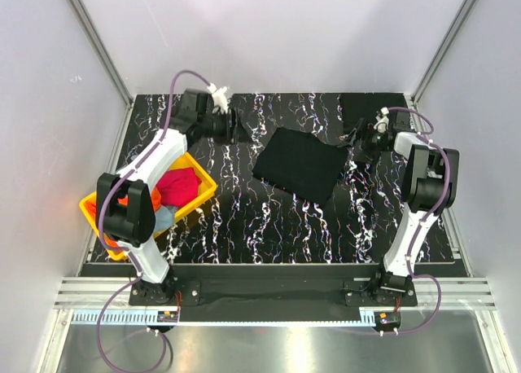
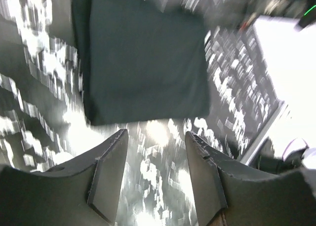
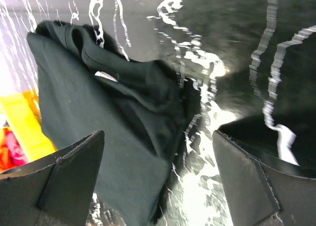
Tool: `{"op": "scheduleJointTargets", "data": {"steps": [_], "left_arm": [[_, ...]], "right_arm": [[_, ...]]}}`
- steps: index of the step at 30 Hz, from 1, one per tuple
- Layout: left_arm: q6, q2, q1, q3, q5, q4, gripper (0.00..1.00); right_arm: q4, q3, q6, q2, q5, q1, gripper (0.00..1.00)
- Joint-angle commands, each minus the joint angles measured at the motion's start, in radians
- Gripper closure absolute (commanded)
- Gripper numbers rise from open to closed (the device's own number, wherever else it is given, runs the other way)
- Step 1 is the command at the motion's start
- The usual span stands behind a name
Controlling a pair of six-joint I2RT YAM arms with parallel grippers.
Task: Fold and stack the t-shirts
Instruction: Fold the tshirt, then neatly place the folded tshirt to the corner
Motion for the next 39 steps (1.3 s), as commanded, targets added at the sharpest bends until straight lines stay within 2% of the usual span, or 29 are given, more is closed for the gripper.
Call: {"op": "scheduleJointTargets", "data": {"steps": [1, 10, 19, 25, 31, 36, 39], "left_arm": [[0.029, -0.123, -0.027, -0.075, 0.021, -0.021, 0.46], [0.077, -0.226, -0.171, -0.219, -0.044, -0.023, 0.45], [0.086, -0.251, -0.185, -0.252, -0.004, -0.016, 0.45], [0.084, -0.278, -0.187, -0.253, -0.010, -0.015, 0.45], [0.084, -0.278, -0.187, -0.252, -0.011, -0.012, 0.44], [0.080, -0.277, -0.185, -0.252, -0.004, -0.012, 0.44], [0.081, -0.284, -0.185, -0.255, -0.010, -0.012, 0.44]], "right_arm": [[-0.034, 0.022, -0.081, 0.031, 0.062, 0.058, 0.02], [-0.109, 0.082, -0.133, 0.062, 0.158, 0.098, 0.05], [-0.309, 0.217, -0.289, 0.148, 0.153, 0.098, 0.06], [-0.379, 0.284, -0.337, 0.184, 0.115, 0.098, 0.08], [-0.397, 0.283, -0.400, 0.183, 0.093, 0.098, 0.14], [-0.400, 0.297, -0.432, 0.192, 0.084, 0.098, 0.29], [-0.399, 0.315, -0.447, 0.200, 0.076, 0.098, 0.33]]}}
